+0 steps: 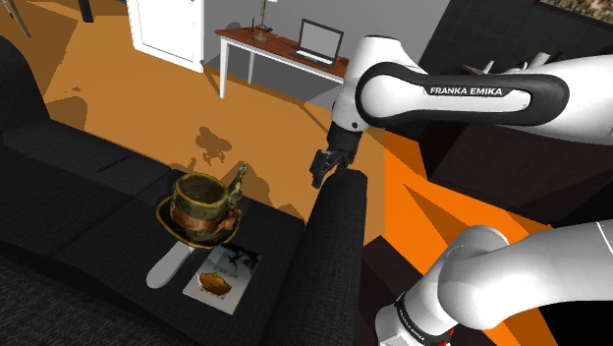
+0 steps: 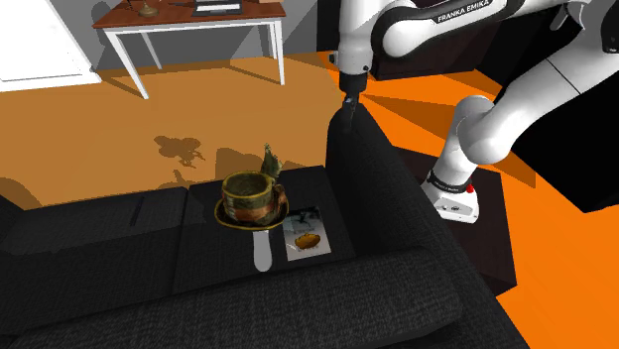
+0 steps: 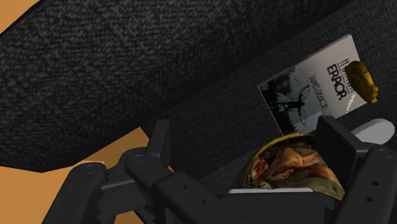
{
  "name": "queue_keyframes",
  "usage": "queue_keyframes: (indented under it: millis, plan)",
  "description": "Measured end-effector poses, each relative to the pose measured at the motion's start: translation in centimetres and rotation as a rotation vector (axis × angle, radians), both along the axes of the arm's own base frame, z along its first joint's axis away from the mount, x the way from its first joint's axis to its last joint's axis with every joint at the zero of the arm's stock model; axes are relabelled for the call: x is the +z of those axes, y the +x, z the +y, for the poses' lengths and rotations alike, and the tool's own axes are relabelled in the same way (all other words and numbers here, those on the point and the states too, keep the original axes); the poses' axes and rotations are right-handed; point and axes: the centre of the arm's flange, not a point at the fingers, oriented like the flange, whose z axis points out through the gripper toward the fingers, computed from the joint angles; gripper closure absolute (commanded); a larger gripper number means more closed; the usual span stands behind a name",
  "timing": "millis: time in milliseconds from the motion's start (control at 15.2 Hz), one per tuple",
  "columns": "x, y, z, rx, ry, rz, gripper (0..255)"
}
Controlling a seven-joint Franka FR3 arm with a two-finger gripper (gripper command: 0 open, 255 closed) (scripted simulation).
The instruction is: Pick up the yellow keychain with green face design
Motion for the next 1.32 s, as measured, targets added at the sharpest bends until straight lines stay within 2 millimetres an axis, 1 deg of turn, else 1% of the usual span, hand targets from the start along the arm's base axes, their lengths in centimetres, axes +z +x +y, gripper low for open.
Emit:
queue_keyframes:
  millis: [132,198,330,396,528,594,726,858,990,1056,1188,1320]
  plan:
    - [-1.5,0.6,2.1,0.036,0.002,0.001,0]
    - [-2.6,0.7,3.1,0.054,0.002,0.002,0]
    - [-4.2,1.2,4.7,0.09,0.003,0.002,0]
    - [-5.1,1.3,5.9,0.108,0.004,0.002,0]
    - [-6.8,2.2,7.9,0.144,0.005,0.002,0]
    - [-7.8,2.3,9.0,0.162,0.006,0.003,0]
    - [-9.2,2.4,11.0,0.199,0.007,0.003,0]
    - [-10.8,3.0,13.1,0.235,0.009,0.004,0]
    - [-12.6,2.8,15.1,0.27,0.01,0.004,0]
    - [-13.6,3.0,16.2,0.289,0.011,0.004,0]
    - [-15.1,3.2,18.0,0.325,0.012,0.005,0]
    - [-16.7,3.2,20.3,0.361,0.014,0.005,0]
